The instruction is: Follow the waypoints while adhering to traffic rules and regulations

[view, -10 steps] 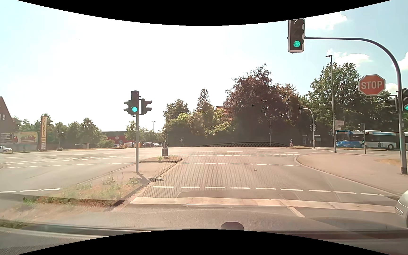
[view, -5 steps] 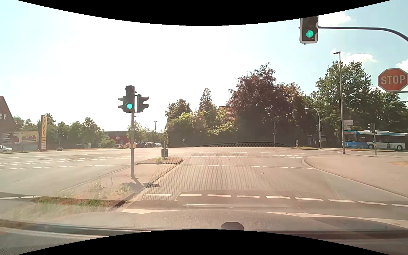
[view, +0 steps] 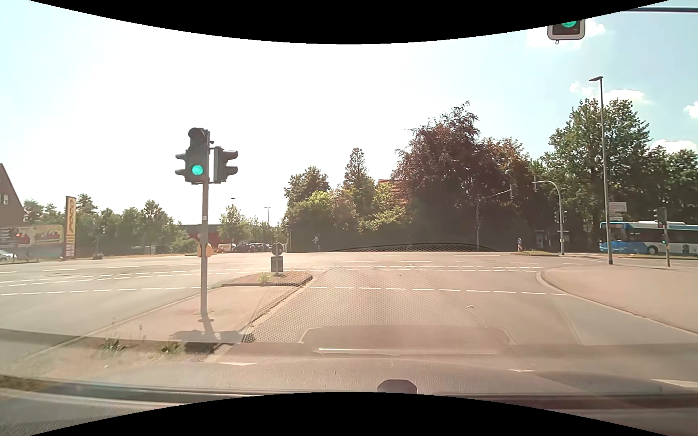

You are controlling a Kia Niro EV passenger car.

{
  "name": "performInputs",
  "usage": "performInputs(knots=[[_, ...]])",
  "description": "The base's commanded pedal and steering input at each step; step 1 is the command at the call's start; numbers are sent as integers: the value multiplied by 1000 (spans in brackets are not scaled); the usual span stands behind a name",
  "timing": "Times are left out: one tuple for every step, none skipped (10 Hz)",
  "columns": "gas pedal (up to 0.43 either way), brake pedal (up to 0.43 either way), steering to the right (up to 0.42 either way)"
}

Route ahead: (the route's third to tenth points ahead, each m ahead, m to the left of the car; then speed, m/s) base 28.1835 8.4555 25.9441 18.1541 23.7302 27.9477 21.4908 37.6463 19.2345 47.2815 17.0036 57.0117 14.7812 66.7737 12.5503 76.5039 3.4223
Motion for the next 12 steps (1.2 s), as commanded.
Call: performInputs(knots=[[311, 12, -21], [311, 12, -14], [311, 12, -8], [319, 18, -5], [319, 12, -5], [319, 12, -4], [339, 12, -4], [331, 12, -4], [331, 12, -4], [331, 12, -3], [280, 12, -3], [260, 12, -3]])
